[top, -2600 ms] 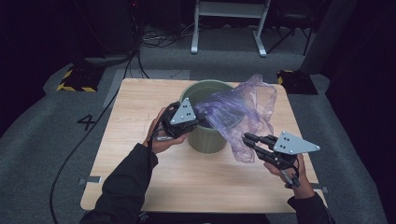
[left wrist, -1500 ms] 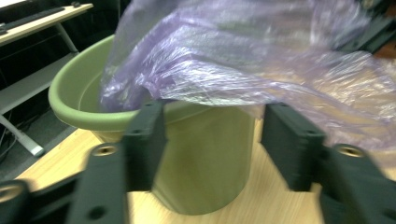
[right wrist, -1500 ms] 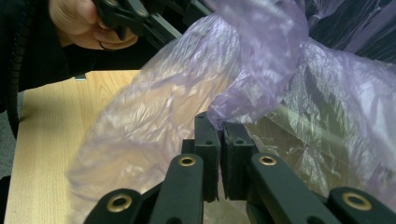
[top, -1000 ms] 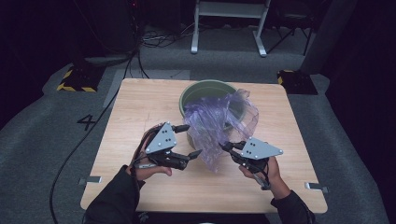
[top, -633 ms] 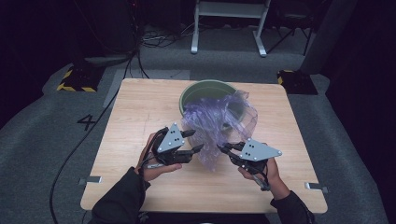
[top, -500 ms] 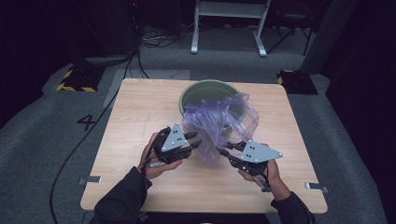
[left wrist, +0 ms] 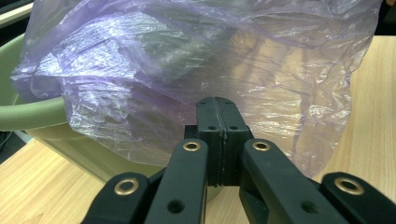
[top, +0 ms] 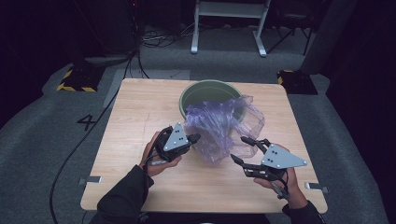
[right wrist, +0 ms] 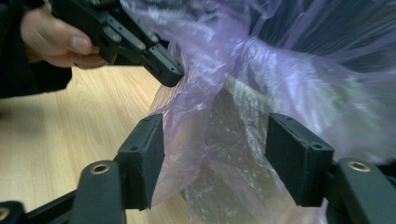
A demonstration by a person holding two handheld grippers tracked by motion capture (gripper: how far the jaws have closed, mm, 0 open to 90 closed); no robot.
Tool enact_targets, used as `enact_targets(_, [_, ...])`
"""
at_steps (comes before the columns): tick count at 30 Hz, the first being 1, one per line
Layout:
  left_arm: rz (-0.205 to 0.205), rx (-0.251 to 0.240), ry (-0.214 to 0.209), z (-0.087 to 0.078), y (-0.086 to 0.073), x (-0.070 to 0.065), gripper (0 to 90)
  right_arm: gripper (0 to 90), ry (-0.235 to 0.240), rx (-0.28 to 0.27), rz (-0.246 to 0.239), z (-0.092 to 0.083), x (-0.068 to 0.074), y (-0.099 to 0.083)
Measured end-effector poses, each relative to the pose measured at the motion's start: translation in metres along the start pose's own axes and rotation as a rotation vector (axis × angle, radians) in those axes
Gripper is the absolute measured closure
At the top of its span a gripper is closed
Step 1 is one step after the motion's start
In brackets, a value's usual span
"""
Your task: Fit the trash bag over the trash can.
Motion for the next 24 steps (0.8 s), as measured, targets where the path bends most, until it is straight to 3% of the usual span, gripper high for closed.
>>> enact_targets(2, [-0.003, -0.002, 0.000, -0.001, 0.000, 0.000, 89.4, 35.8, -0.004, -0.007, -0.002, -0.003, 0.000, 0.000])
enact_targets(7, [-0.003, -0.006, -0.018, -0.004, 0.001, 0.000, 87.9, 34.8, -0.068, -0.034, 0.016, -0.024, -0.004, 0.000])
enact_targets(8, [0.001, -0.008, -0.020, -0.005, 0.001, -0.001, 86.7, 30.0, -0.116, -0.041, 0.021, -0.030, -0.007, 0.000])
enact_targets(9, [0.001, -0.008, -0.020, -0.005, 0.001, -0.001, 86.4, 30.0, -0.116, -0.041, 0.021, -0.030, -0.007, 0.000])
enact_targets(10, [0.004, -0.010, -0.026, -0.006, 0.001, -0.001, 86.4, 28.6, -0.145, -0.046, 0.021, -0.034, -0.010, 0.000])
enact_targets(11, [0.010, -0.011, -0.027, -0.008, 0.002, -0.002, 85.5, 24.7, -0.184, -0.054, 0.029, -0.039, -0.015, 0.000])
enact_targets(13, [0.008, -0.013, -0.032, -0.008, 0.002, -0.003, 85.6, 22.8, -0.199, -0.066, 0.041, -0.041, -0.019, -0.001])
enact_targets(14, [0.014, -0.013, -0.031, -0.009, 0.002, -0.003, 85.6, 22.1, -0.236, -0.079, 0.071, -0.044, -0.029, -0.004])
enact_targets(15, [0.014, -0.013, -0.031, -0.009, 0.002, -0.003, 85.6, 22.1, -0.236, -0.079, 0.071, -0.044, -0.029, -0.004])
enact_targets(18, [0.006, -0.012, -0.032, -0.008, 0.002, -0.001, 85.9, 19.0, -0.305, -0.079, 0.138, -0.044, -0.051, -0.011])
enact_targets(23, [0.007, -0.013, -0.035, -0.008, 0.002, -0.001, 86.3, 17.6, -0.303, -0.097, 0.207, -0.043, -0.067, -0.018])
enact_targets(24, [0.008, -0.013, -0.032, -0.008, 0.003, -0.001, 85.7, 17.3, -0.272, -0.102, 0.231, -0.040, -0.071, -0.020])
Point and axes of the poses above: each handheld gripper's, and its own axes: z roughly forward along the jaws, y roughly out of its top, x roughly to its left, the point moved 1 cm from there along z, roughly forward along the jaws, and after that the axes turned 13 degrees about y, right-handed, at the moved point
